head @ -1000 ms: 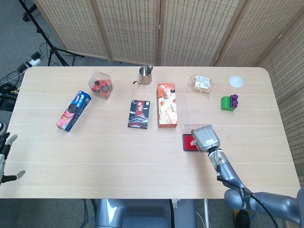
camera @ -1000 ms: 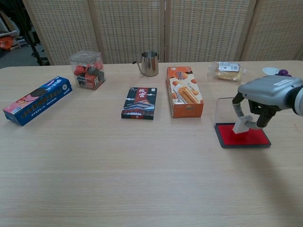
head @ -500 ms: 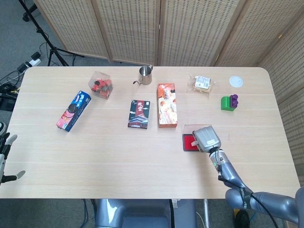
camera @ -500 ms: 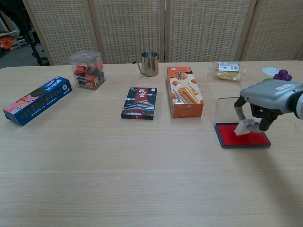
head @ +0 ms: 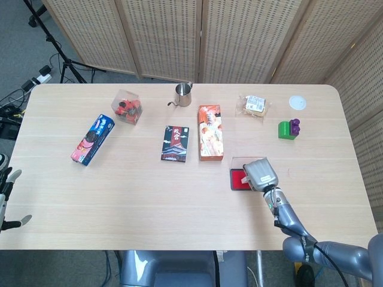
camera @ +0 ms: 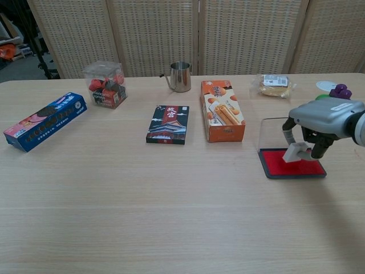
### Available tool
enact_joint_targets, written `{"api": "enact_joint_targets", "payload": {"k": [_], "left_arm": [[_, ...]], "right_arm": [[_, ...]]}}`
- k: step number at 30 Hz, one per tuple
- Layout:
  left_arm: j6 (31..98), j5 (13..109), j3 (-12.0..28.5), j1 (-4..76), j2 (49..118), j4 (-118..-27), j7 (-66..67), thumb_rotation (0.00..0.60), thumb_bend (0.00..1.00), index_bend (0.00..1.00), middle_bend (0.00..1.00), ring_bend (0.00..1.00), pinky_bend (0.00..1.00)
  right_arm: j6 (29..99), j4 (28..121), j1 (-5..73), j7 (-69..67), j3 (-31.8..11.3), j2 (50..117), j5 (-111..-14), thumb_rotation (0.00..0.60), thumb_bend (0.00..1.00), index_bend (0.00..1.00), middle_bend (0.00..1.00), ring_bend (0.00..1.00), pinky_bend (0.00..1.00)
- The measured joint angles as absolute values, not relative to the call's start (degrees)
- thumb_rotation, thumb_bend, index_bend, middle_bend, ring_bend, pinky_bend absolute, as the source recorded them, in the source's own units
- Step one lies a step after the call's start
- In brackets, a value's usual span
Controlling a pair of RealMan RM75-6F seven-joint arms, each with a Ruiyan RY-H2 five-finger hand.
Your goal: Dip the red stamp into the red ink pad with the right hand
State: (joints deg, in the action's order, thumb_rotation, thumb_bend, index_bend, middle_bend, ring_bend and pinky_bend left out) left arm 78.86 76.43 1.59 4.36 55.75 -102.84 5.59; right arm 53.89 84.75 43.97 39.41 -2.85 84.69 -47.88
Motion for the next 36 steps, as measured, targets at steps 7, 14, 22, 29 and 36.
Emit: {"api": "enact_joint_targets", "payload": {"k": [7, 14, 22, 29, 36], "left_arm": [[78.9, 76.5, 1.6, 4.3, 55.7, -102.9, 5.5, 0.600, 0.00, 0.00, 0.00, 0.00, 0.00], [78.9, 76.3, 1.6, 4.4, 55.8, -102.8, 5.6, 0.600, 0.00, 0.00, 0.00, 0.00, 0.00], [78.9, 76.4, 1.6, 4.4, 55.8, -102.9, 5.8, 0.600, 0.00, 0.00, 0.00, 0.00, 0.00], [79.4, 76.8, 1.5, 4.2, 55.6, -103.0, 5.4, 0.600, 0.00, 0.00, 0.00, 0.00, 0.00], [79.3, 77.0, 1.4, 4.2, 55.7, -103.0, 5.8, 0.600, 0.00, 0.00, 0.00, 0.00, 0.00]], "right_arm": [[54.1, 85.0, 43.8, 39.2, -2.7, 84.6, -48.2, 0.600, 0.47, 0.56, 0.98, 1.00, 1.00], [55.0, 87.5, 43.6, 37.6, -3.6, 82.5, -49.8, 0.600, 0.47, 0.56, 0.98, 1.00, 1.00], [57.5, 93.8, 43.1, 37.0, -4.6, 76.1, -52.0, 0.600, 0.47, 0.56, 0.98, 1.00, 1.00], [58.0, 91.7, 41.5, 34.8, -4.2, 73.0, -52.7, 0.600, 0.47, 0.56, 0.98, 1.00, 1.00], [54.8, 83.3, 39.7, 29.4, -3.2, 73.8, -52.9, 0.600, 0.47, 0.56, 0.98, 1.00, 1.00]]}}
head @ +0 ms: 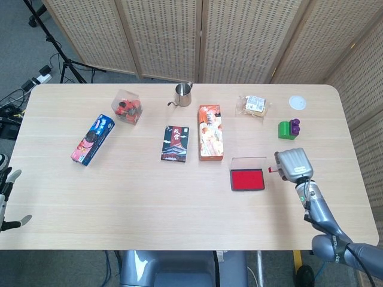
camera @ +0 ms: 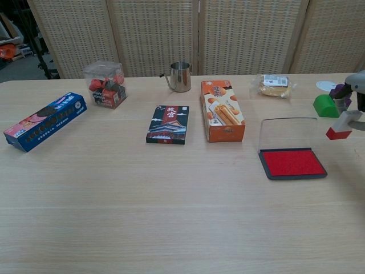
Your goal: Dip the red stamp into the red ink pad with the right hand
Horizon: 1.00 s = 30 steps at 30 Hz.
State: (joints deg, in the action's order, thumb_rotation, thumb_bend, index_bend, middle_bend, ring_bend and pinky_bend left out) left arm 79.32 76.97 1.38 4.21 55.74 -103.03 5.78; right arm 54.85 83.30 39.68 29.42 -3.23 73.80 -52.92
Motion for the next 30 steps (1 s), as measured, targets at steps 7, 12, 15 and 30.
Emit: {"api": "enact_joint_targets", "payload": {"k": [7, 12, 15, 30], "left_arm": [[79.3, 76.6, 1.4, 4.3, 56.1, -103.1, 6.6, 0.600, 0.00, 0.00, 0.00, 0.00, 0.00], [79.1, 76.4, 1.5, 4.4, 56.3, -103.2, 7.1, 0.600, 0.00, 0.00, 0.00, 0.00, 0.00], [79.1, 76.3, 1.4, 4.4, 56.3, -103.2, 7.1, 0.600, 0.00, 0.00, 0.00, 0.00, 0.00], [79.0, 76.3, 1.5, 4.5, 56.3, -103.1, 6.8, 0.600, 0.00, 0.00, 0.00, 0.00, 0.00]], "right_arm": [[52.9, 75.7, 37.8, 23.3, -2.6, 76.7, -56.0, 0.600, 0.47, 0.56, 0.98, 1.00, 1.00], [51.8, 72.0, 36.8, 20.8, -2.3, 78.8, -58.1, 0.600, 0.47, 0.56, 0.98, 1.00, 1.00], [51.3, 70.4, 36.4, 20.4, -2.4, 79.9, -58.5, 0.600, 0.47, 0.56, 0.98, 1.00, 1.00], [49.5, 67.9, 35.8, 20.5, -3.1, 81.6, -59.5, 0.600, 0.32, 0.56, 0.98, 1.00, 1.00]]}}
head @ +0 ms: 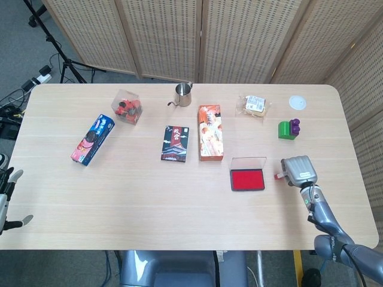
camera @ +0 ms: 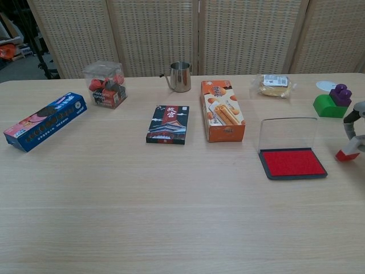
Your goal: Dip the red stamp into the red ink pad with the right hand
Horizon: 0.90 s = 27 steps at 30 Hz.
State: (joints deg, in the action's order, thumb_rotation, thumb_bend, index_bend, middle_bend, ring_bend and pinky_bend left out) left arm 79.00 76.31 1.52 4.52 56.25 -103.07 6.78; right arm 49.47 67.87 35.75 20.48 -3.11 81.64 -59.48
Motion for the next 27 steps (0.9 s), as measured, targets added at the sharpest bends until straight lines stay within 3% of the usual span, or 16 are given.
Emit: {"api": "enact_joint_targets", "payload": {"k": [5, 27], "left_arm": [[79.0, 76.5, 1.5, 4.5, 56.3, -102.9, 6.8, 0.600, 0.00, 0.00, 0.00, 0.00, 0.00], [79.2, 76.7, 1.4, 4.5, 56.5, -102.9, 6.8, 0.600, 0.00, 0.00, 0.00, 0.00, 0.00]], "right_arm": [[49.1, 67.6, 35.6, 20.4, -3.3, 81.8, -59.5, 0.600, 0.26, 0.56, 0.98, 1.00, 1.00], [50.4, 68.3, 34.9, 19.3, -5.2, 81.2, -61.4, 0.600, 0.26, 0.56, 0.98, 1.00, 1.00]]}}
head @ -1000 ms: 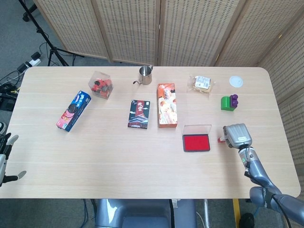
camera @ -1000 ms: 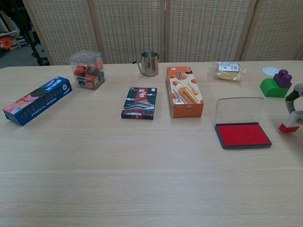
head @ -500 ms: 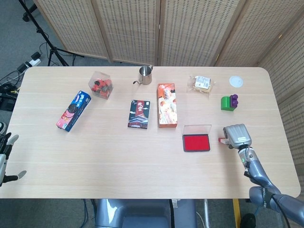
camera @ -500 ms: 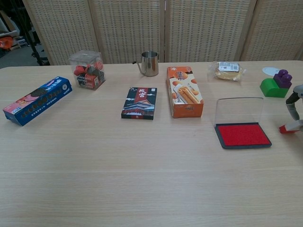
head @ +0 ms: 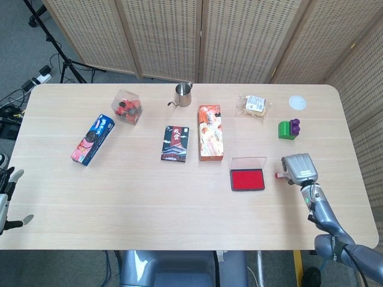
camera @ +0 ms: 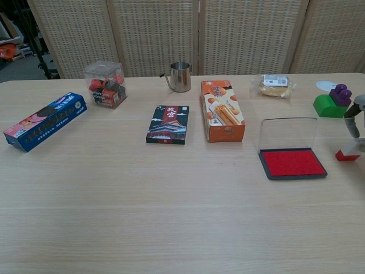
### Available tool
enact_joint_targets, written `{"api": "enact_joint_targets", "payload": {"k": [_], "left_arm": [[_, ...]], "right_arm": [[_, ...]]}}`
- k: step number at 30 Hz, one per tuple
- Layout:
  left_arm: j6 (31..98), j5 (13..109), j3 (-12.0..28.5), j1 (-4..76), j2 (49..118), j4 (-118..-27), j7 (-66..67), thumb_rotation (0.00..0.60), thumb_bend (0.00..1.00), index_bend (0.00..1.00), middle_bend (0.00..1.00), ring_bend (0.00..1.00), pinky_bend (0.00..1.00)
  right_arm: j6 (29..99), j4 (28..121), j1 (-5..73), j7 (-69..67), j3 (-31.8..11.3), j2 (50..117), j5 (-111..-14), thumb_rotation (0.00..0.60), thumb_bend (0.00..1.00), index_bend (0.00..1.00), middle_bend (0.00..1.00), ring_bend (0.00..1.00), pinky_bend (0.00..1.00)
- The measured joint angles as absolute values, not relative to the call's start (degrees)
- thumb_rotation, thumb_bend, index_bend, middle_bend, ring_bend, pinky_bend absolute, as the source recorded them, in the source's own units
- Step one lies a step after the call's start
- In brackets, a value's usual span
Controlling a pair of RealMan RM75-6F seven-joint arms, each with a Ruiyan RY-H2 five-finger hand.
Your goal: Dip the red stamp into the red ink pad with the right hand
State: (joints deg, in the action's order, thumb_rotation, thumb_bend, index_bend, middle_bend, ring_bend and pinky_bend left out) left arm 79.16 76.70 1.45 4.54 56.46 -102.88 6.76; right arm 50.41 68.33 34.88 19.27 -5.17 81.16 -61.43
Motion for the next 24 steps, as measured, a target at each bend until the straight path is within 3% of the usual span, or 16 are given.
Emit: {"api": "enact_joint_targets", "payload": {"k": [10, 13, 15, 16, 17, 18, 20, 21, 24], "left_arm": [[79.3, 76.9, 1.4, 4.4, 56.2, -103.0, 6.2, 0.600, 0.00, 0.00, 0.00, 0.00, 0.00], [79.4, 77.3, 1.3, 4.4, 55.9, -103.1, 5.8, 0.600, 0.00, 0.00, 0.00, 0.00, 0.00], [79.6, 77.7, 1.2, 4.3, 55.8, -103.2, 5.5, 0.600, 0.00, 0.00, 0.00, 0.00, 0.00], [79.7, 77.9, 1.2, 4.2, 55.7, -103.3, 5.4, 0.600, 0.00, 0.00, 0.00, 0.00, 0.00], [79.9, 78.2, 1.1, 4.1, 55.6, -103.3, 5.2, 0.600, 0.00, 0.00, 0.00, 0.00, 0.00], [80.1, 78.5, 1.0, 4.0, 55.5, -103.3, 5.0, 0.600, 0.00, 0.00, 0.00, 0.00, 0.00], [80.6, 79.3, 0.8, 3.7, 55.3, -103.4, 4.4, 0.600, 0.00, 0.00, 0.00, 0.00, 0.00], [80.8, 79.7, 0.7, 3.6, 55.2, -103.4, 4.2, 0.600, 0.00, 0.00, 0.00, 0.00, 0.00], [81.8, 81.0, 0.4, 3.2, 55.0, -103.4, 3.7, 0.600, 0.00, 0.00, 0.00, 0.00, 0.00]], "right_arm": [[53.1, 73.1, 33.8, 19.5, -5.1, 78.2, -63.6, 0.600, 0.26, 0.55, 0.96, 1.00, 1.00], [57.4, 78.4, 32.2, 17.9, -4.7, 75.1, -67.3, 0.600, 0.26, 0.52, 0.88, 0.98, 1.00], [61.7, 83.0, 30.5, 15.8, -4.1, 72.2, -71.4, 0.600, 0.20, 0.47, 0.73, 0.84, 0.98], [63.7, 84.7, 29.6, 14.8, -3.9, 71.0, -73.2, 0.600, 0.16, 0.44, 0.67, 0.76, 0.93], [65.8, 86.1, 28.8, 13.6, -3.6, 70.0, -75.1, 0.600, 0.09, 0.38, 0.53, 0.59, 0.81], [68.7, 87.4, 27.5, 11.8, -3.1, 68.8, -77.4, 0.600, 0.03, 0.30, 0.37, 0.38, 0.63], [73.0, 88.9, 25.2, 9.0, -2.3, 67.1, -80.7, 0.600, 0.00, 0.14, 0.11, 0.09, 0.33], [75.9, 89.6, 23.6, 7.2, -1.7, 66.2, -82.7, 0.600, 0.00, 0.07, 0.03, 0.02, 0.21], [82.8, 90.0, 19.6, 4.0, -0.7, 65.3, -86.1, 0.600, 0.00, 0.00, 0.00, 0.00, 0.05]]}}
